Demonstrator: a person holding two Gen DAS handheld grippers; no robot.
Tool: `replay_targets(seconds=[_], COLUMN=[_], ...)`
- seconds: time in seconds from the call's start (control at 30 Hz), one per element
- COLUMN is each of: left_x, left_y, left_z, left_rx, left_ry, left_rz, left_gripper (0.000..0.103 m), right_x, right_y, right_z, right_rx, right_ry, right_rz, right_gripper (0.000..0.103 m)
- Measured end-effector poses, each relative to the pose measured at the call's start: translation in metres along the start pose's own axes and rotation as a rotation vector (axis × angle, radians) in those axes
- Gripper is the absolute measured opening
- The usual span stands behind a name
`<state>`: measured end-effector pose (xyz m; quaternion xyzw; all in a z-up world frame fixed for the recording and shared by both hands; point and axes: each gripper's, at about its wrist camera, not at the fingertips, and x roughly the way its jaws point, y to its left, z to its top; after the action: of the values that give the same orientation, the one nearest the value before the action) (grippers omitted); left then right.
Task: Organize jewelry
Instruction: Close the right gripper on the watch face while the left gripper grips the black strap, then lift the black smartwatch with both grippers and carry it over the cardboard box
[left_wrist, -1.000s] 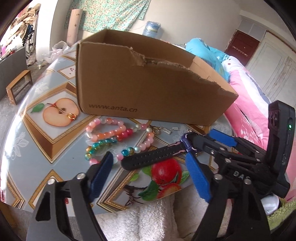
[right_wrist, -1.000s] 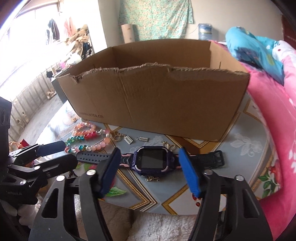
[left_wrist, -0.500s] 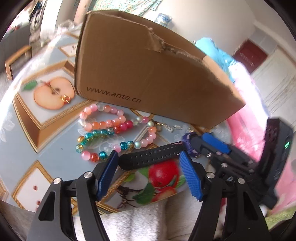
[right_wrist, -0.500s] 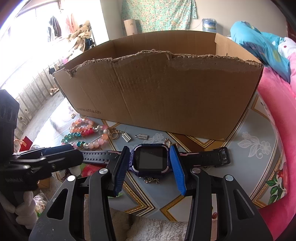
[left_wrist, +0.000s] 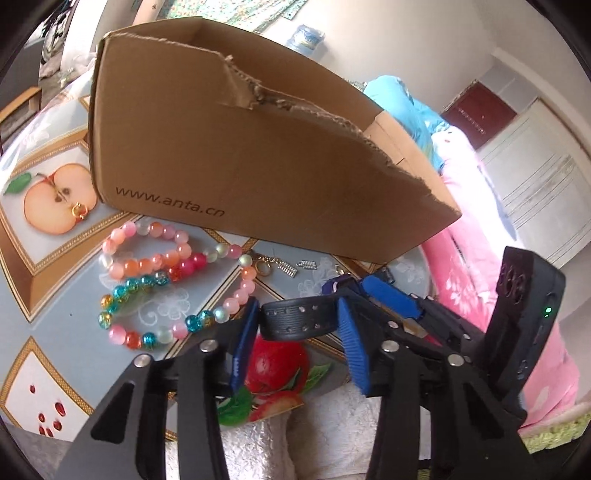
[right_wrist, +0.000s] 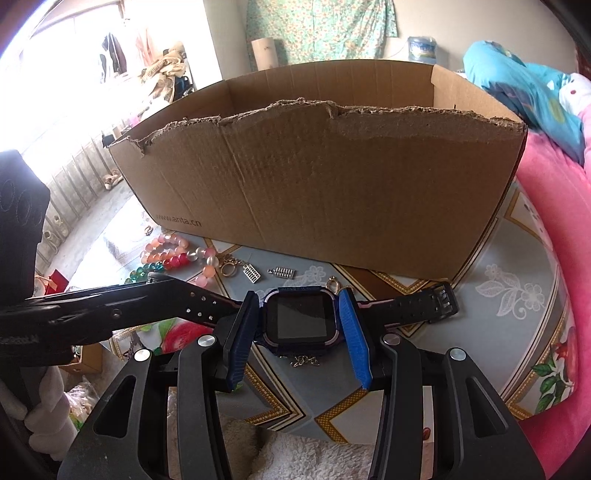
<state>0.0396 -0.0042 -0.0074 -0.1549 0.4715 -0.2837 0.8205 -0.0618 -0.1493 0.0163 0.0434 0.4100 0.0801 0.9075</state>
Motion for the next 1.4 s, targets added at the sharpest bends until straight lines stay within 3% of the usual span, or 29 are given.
replay_targets(seconds=[0.17, 0.3, 0.43, 0.67, 0.73, 0.8, 0.9, 1.03, 1.2, 1.4], left_x=[0.006, 0.009, 0.011, 0.018, 0.019, 0.019, 0.019, 0.020, 0.018, 0.004], left_y=[-0.001, -0.006, -0.006, -0.009, -0.008, -0.009, -0.011, -0.012, -0.015, -0.033], left_z=[0.002, 0.004, 0.005, 0.002, 0.001, 0.001, 0.000, -0.001, -0.004, -0.002], left_rx=[0.040, 0.075, 0.099, 0.099, 0.101, 0.106, 0.115, 0.127, 0.138, 0.200], left_ry=[0.031, 0.039, 0.043, 0.057, 0.056, 0.054, 0.052, 0.046, 0.025, -0.034], left_rz=[0.086, 0.114, 0.133, 0.150, 0.158, 0.163, 0.168, 0.180, 0.172, 0.142], left_gripper=[0.032, 0.032, 0.032, 0.032, 0.032, 0.032, 0.032, 0.032, 0.032, 0.026], right_x=[-0.006, -0.026, -0.015, -0.006, -0.009, -0.012, -0.014, -0.005, -0.008, -0.047], right_y=[-0.014, -0.049, -0.088, -0.094, -0.095, -0.103, -0.119, -0.122, -0.113, -0.081], right_z=[0.005, 0.006, 0.006, 0.003, 0.003, 0.001, -0.004, -0.005, -0.002, 0.018], right_rx=[0.052, 0.125, 0.258, 0.350, 0.359, 0.413, 0.522, 0.569, 0.538, 0.383], right_ry=[0.008, -0.033, 0.017, 0.053, 0.046, 0.030, 0.006, 0.018, -0.006, -0.101], right_rz=[0.046, -0.035, -0.104, 0.032, 0.037, 0.073, 0.207, 0.266, 0.224, 0.175], right_gripper=[0.042, 0.043, 0.043, 0.043, 0.042, 0.032, 0.020, 0.010, 0.004, 0.004])
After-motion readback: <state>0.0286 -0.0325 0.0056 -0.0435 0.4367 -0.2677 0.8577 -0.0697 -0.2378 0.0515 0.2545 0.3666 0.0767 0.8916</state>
